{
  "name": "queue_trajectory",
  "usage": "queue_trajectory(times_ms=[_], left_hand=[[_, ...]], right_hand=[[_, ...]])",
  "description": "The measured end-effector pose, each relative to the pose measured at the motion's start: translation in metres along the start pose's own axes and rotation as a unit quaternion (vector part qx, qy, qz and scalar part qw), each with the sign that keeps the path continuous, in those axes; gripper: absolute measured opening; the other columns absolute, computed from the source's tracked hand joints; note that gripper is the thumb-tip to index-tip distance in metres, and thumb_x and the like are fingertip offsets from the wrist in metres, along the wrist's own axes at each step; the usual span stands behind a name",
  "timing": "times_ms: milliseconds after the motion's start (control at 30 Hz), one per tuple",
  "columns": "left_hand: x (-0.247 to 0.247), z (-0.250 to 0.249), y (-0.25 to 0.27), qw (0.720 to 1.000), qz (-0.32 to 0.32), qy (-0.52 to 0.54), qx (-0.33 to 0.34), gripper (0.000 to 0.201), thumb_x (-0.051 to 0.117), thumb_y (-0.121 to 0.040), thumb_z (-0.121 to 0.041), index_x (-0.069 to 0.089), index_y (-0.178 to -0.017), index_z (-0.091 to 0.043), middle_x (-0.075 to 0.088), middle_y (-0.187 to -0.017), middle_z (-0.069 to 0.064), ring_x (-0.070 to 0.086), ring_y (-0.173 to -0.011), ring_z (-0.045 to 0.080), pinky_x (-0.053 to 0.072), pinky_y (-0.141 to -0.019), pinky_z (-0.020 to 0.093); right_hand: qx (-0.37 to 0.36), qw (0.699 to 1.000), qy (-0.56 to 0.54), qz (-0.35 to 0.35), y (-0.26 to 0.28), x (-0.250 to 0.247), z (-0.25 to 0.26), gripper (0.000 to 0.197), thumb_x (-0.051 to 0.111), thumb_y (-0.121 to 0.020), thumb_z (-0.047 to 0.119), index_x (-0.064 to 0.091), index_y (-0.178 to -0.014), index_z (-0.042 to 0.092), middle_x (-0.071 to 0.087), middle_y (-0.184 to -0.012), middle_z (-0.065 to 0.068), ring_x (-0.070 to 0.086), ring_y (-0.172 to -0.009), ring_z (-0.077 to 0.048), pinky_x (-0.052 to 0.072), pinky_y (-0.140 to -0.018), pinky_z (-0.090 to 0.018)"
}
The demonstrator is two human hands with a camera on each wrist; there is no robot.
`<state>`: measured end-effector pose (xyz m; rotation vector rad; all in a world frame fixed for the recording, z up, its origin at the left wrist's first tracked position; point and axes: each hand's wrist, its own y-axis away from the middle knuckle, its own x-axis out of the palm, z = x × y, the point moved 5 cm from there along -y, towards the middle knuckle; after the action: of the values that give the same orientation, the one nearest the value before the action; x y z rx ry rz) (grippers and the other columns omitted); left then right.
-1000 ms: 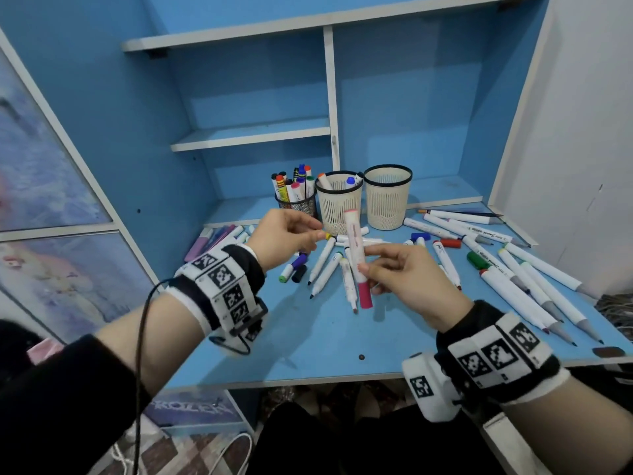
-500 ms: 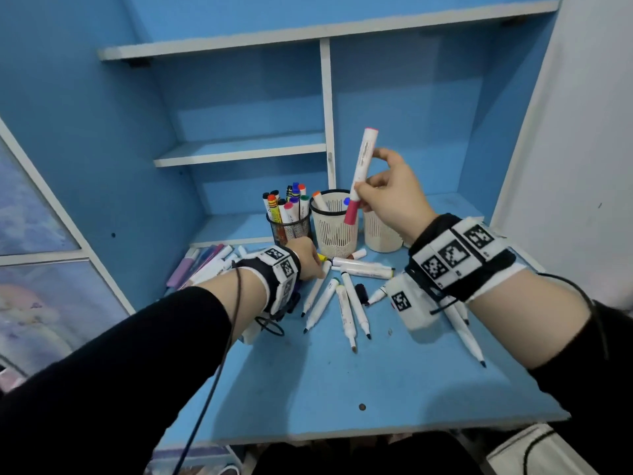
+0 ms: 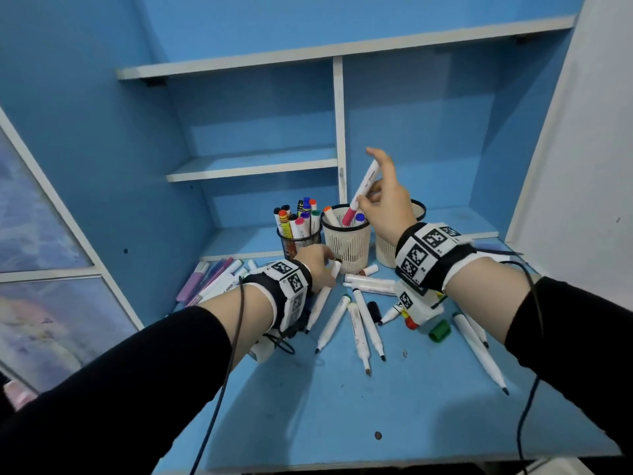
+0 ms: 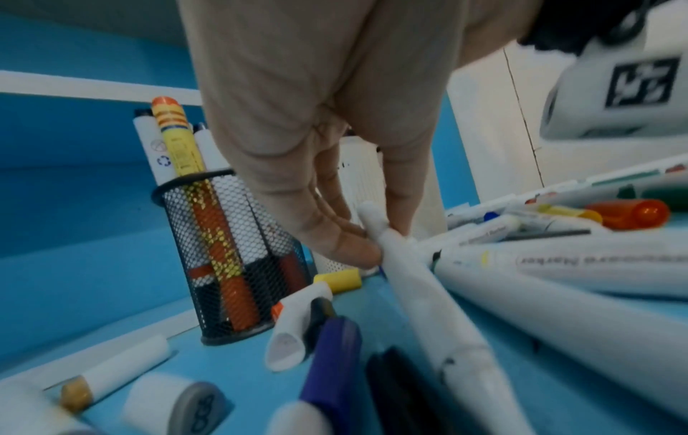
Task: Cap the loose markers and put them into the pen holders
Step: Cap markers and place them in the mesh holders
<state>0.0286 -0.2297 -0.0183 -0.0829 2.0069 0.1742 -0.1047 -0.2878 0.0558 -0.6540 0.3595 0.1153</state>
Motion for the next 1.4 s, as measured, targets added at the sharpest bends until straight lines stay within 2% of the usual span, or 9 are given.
queue_trajectory(times_ms=[167, 267, 433, 633, 800, 900, 1133, 1300, 1400], left_hand=[[-0.022, -0.007, 0.032, 0.996, -0.033, 0.071, 0.035, 0.046, 0.068, -0.077, -0.006, 0.057, -0.121, -0.013, 0.057, -0.081, -0.001, 0.053, -0.064, 0.012, 0.044, -0.056, 0.022], [-0.031, -0.005, 0.054, 0.990, -0.047, 0.130, 0.025, 0.035, 0.069, -0.077, -0.003, 0.059, -0.109, -0.012, 0.058, -0.075, 0.002, 0.056, -0.060, 0.014, 0.052, -0.053, 0.023], [-0.041, 0.004, 0.091, 0.966, -0.083, 0.246, -0.003, 0.023, 0.070, -0.079, -0.001, 0.053, -0.092, -0.012, 0.064, -0.072, 0.008, 0.062, -0.053, 0.016, 0.050, -0.047, 0.022], [-0.037, 0.020, 0.136, 0.886, -0.106, 0.450, -0.036, 0.024, 0.066, -0.081, 0.005, 0.054, -0.100, -0.004, 0.058, -0.080, 0.019, 0.067, -0.063, 0.023, 0.058, -0.058, 0.024], [0.001, 0.034, 0.167, 0.824, -0.119, 0.550, -0.060, 0.020, 0.062, -0.082, 0.012, 0.059, -0.097, -0.001, 0.059, -0.075, 0.016, 0.066, -0.064, 0.024, 0.059, -0.061, 0.025], [0.035, 0.045, 0.178, 0.784, -0.111, 0.603, -0.095, 0.020, 0.062, -0.082, 0.011, 0.058, -0.101, 0.005, 0.059, -0.085, 0.022, 0.067, -0.066, 0.026, 0.058, -0.058, 0.024], [0.078, 0.048, 0.183, 0.719, -0.135, 0.675, -0.097, 0.021, 0.064, -0.082, 0.007, 0.061, -0.102, 0.002, 0.063, -0.091, 0.028, 0.070, -0.076, 0.028, 0.057, -0.063, 0.021], [0.083, 0.049, 0.179, 0.683, -0.178, 0.705, -0.077, 0.019, 0.063, -0.082, 0.009, 0.061, -0.099, 0.001, 0.058, -0.078, 0.020, 0.069, -0.071, 0.024, 0.059, -0.068, 0.026], [0.082, 0.053, 0.178, 0.657, -0.176, 0.730, -0.068, 0.021, 0.060, -0.082, 0.011, 0.059, -0.100, 0.003, 0.057, -0.075, 0.018, 0.070, -0.072, 0.025, 0.059, -0.070, 0.029]], right_hand=[[-0.040, 0.996, 0.074, 0.039, -0.002, 0.015, -0.012, 0.048, 0.054, -0.087, 0.000, 0.049, -0.129, 0.023, 0.060, -0.076, -0.010, 0.058, -0.072, -0.024, 0.046, -0.068, -0.028], [-0.028, 0.993, 0.100, 0.054, -0.003, 0.023, -0.027, 0.045, 0.056, -0.087, 0.004, 0.053, -0.128, 0.023, 0.055, -0.075, 0.000, 0.053, -0.072, -0.017, 0.040, -0.069, -0.023], [-0.029, 0.976, 0.196, 0.089, 0.000, 0.033, -0.039, 0.034, 0.051, -0.090, 0.012, 0.064, -0.121, 0.020, 0.062, -0.101, -0.016, 0.054, -0.102, -0.027, 0.040, -0.090, -0.030], [-0.035, 0.967, 0.212, 0.134, 0.006, 0.026, -0.019, 0.045, 0.046, -0.089, 0.009, 0.055, -0.131, 0.021, 0.061, -0.114, -0.017, 0.046, -0.118, -0.028, 0.039, -0.099, -0.036], [-0.090, 0.962, 0.202, 0.159, 0.031, 0.012, 0.007, 0.034, 0.052, -0.085, 0.004, 0.066, -0.114, 0.015, 0.063, -0.105, -0.009, 0.050, -0.110, -0.022, 0.038, -0.095, -0.033], [-0.084, 0.930, 0.228, 0.276, 0.056, 0.011, 0.008, 0.029, 0.056, -0.085, 0.003, 0.069, -0.108, 0.015, 0.064, -0.109, -0.004, 0.055, -0.106, -0.017, 0.039, -0.088, -0.024], [-0.042, 0.773, 0.418, 0.475, 0.098, 0.020, -0.024, 0.031, 0.061, -0.088, 0.021, 0.065, -0.118, 0.016, 0.065, -0.118, -0.001, 0.059, -0.105, -0.019, 0.046, -0.087, -0.027], [-0.016, 0.766, 0.435, 0.473, 0.096, 0.028, -0.030, 0.034, 0.063, -0.088, 0.026, 0.066, -0.119, 0.013, 0.069, -0.109, -0.007, 0.062, -0.093, -0.021, 0.048, -0.078, -0.027], [-0.002, 0.767, 0.431, 0.475, 0.093, 0.033, -0.031, 0.039, 0.067, -0.086, 0.025, 0.064, -0.122, 0.011, 0.068, -0.114, -0.006, 0.061, -0.101, -0.020, 0.047, -0.082, -0.025]])
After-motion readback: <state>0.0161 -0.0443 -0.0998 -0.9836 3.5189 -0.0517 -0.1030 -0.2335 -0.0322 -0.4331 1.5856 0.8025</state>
